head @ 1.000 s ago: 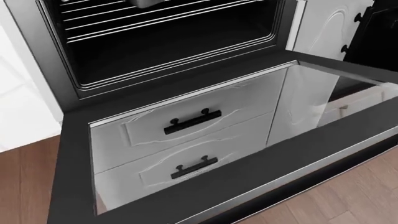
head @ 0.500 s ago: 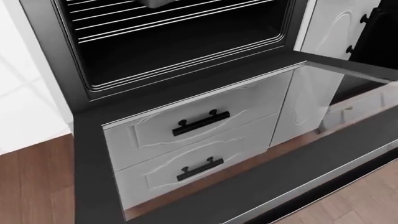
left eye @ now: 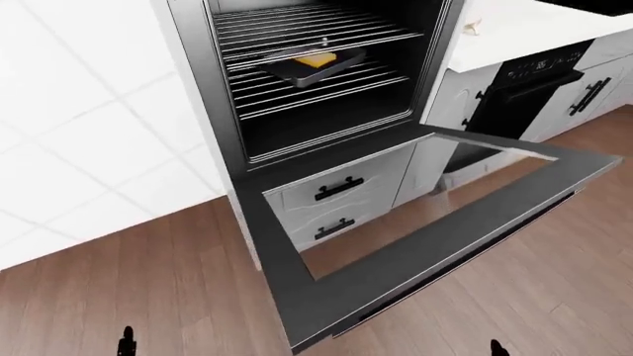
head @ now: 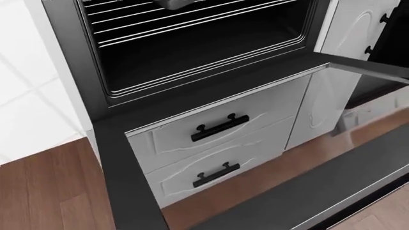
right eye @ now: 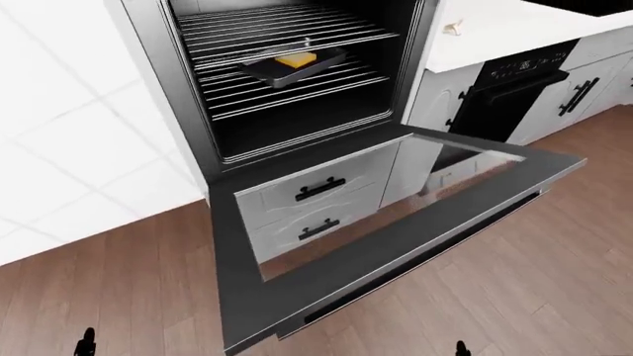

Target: Close the oven door.

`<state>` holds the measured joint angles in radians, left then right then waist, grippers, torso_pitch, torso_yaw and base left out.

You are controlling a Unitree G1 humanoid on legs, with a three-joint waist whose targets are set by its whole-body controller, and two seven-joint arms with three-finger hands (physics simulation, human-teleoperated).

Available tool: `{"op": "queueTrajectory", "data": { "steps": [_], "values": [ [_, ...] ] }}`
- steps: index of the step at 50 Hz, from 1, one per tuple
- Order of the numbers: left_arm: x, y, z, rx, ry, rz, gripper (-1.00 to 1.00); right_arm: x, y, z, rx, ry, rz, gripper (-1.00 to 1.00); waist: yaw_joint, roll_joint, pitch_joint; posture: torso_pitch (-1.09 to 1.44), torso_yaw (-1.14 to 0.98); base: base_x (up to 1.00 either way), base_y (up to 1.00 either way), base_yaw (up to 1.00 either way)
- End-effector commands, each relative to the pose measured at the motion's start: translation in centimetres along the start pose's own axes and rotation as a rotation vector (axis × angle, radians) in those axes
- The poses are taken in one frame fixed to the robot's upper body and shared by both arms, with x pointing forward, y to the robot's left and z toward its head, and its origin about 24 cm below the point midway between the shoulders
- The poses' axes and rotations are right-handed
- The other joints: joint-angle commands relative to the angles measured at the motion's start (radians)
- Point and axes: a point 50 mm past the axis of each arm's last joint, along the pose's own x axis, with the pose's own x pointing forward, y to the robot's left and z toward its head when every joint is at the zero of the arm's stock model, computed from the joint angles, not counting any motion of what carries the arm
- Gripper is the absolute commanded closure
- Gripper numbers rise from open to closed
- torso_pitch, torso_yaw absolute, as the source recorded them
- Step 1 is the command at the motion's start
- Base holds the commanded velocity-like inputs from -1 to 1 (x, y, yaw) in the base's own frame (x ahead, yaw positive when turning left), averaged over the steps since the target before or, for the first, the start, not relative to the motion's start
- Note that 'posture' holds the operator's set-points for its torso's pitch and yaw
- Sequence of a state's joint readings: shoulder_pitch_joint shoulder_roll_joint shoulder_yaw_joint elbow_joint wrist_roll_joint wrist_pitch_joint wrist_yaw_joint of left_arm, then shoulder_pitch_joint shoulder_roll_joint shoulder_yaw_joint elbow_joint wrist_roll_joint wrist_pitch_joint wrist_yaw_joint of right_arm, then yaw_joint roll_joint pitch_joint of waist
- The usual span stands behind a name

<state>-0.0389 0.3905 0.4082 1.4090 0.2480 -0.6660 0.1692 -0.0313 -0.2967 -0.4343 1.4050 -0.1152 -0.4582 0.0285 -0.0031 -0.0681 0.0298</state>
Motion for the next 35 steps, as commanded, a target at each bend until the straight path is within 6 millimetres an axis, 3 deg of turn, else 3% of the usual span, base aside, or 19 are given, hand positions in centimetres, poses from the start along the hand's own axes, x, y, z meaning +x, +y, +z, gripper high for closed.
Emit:
{"op": "queueTrajectory", "data": {
  "steps": [1,3,6,10,13,15,16,18,27,29,31,32,35],
  "values": [
    [0.45,0.57,0.91,-0.006,-0.049,0.025,-1.0,0.23,-0.62,0.84,-0.003,-0.04,-0.019,-1.0,-0.004,-0.02,-0.016,0.0,0.0,0.0,0.21,0.0],
    [0.45,0.58,0.92,-0.006,-0.049,0.025,-1.0,0.23,-0.62,0.85,-0.003,-0.04,-0.019,-1.0,-0.012,0.016,-0.009,0.0,0.0,0.0,0.2,0.0],
    [0.45,0.58,0.92,-0.005,-0.05,0.025,-1.0,0.22,-0.64,0.82,-0.003,-0.039,-0.02,-1.0,-0.014,0.017,-0.014,0.0,0.0,0.0,0.21,0.0],
    [0.46,0.57,0.92,-0.005,-0.05,0.025,-1.0,0.22,-0.64,0.82,-0.003,-0.039,-0.02,-1.0,-0.008,0.052,-0.007,0.0,0.0,0.0,0.21,0.0],
    [0.45,0.57,0.92,-0.005,-0.05,0.025,-1.0,0.22,-0.66,0.83,-0.003,-0.039,-0.02,-1.0,-0.008,0.106,-0.007,0.0,0.0,0.0,0.21,0.0],
    [0.46,0.58,0.93,-0.005,-0.05,0.025,-1.0,0.22,-0.66,0.83,-0.003,-0.039,-0.02,-1.0,-0.002,0.18,-0.025,0.0,0.0,0.0,0.2,0.0],
    [0.46,0.58,0.93,-0.006,-0.05,0.025,-1.0,0.22,-0.66,0.82,-0.003,-0.039,-0.02,-1.0,0.005,0.147,-0.02,0.0,0.0,0.0,0.21,0.0],
    [0.47,0.59,0.94,-0.006,-0.05,0.025,-1.0,0.22,-0.67,0.82,-0.002,-0.039,-0.02,-1.0,0.004,0.14,-0.002,0.0,0.0,0.0,0.21,0.0],
    [0.45,0.59,0.92,-0.006,-0.05,0.024,-1.0,0.21,-0.66,0.81,-0.003,-0.039,-0.02,-1.0,0.002,0.057,-0.007,0.0,0.0,0.0,0.2,0.0],
    [0.45,0.59,0.91,-0.006,-0.05,0.024,-1.0,0.21,-0.66,0.81,-0.003,-0.039,-0.02,-1.0,0.001,0.026,-0.008,0.0,0.0,0.0,0.21,0.0],
    [0.45,0.59,0.91,-0.006,-0.05,0.024,-1.0,0.21,-0.66,0.8,-0.003,-0.038,-0.02,-1.0,-0.004,-0.03,-0.02,0.0,0.0,0.0,0.21,0.0],
    [0.44,0.59,0.91,-0.006,-0.05,0.024,-1.0,0.22,-0.66,0.81,-0.002,-0.038,-0.02,-1.0,-0.012,0.019,-0.009,0.0,0.0,0.0,0.21,0.0],
    [0.45,0.6,0.92,-0.006,-0.05,0.024,-1.0,0.23,-0.65,0.83,-0.002,-0.039,-0.02,-1.0,-0.015,0.011,-0.014,0.0,0.0,0.0,0.21,0.0]
  ]
}}
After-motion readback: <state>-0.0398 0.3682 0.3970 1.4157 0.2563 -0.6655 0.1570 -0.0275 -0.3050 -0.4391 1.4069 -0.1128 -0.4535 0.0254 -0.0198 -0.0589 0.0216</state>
